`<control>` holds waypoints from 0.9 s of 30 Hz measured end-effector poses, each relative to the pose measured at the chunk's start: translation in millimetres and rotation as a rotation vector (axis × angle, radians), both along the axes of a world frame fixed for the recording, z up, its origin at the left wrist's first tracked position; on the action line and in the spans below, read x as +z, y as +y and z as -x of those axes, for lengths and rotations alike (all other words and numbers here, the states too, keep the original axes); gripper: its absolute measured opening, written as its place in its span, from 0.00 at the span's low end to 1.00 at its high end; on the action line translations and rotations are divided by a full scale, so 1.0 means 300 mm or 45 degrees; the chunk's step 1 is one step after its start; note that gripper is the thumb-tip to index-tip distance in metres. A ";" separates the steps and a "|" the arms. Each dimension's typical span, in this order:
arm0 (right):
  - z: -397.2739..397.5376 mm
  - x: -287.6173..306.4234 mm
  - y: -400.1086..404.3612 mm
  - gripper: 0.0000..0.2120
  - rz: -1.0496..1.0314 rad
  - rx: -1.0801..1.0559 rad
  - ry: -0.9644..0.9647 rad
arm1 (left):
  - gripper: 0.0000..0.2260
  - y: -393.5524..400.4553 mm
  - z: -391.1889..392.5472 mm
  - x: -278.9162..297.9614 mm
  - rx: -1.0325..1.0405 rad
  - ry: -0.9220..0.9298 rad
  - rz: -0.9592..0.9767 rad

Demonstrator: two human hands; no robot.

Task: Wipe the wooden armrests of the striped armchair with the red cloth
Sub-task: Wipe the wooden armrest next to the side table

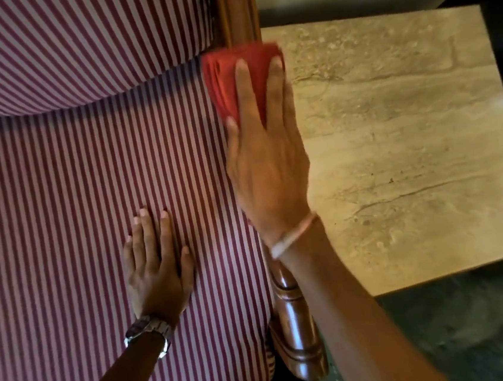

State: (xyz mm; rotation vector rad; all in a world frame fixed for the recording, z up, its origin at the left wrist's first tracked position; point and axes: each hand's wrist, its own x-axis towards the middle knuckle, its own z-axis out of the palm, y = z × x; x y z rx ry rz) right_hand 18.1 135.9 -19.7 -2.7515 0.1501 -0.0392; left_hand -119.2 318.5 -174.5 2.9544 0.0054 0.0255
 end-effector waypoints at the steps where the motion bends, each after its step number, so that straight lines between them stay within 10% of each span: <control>1: 0.077 0.005 -0.005 0.30 0.024 0.019 0.021 | 0.30 -0.001 -0.006 0.001 -0.001 0.008 0.000; 27: 0.106 0.025 0.006 0.29 0.091 0.035 0.017 | 0.30 0.008 -0.008 -0.015 -0.006 0.018 -0.012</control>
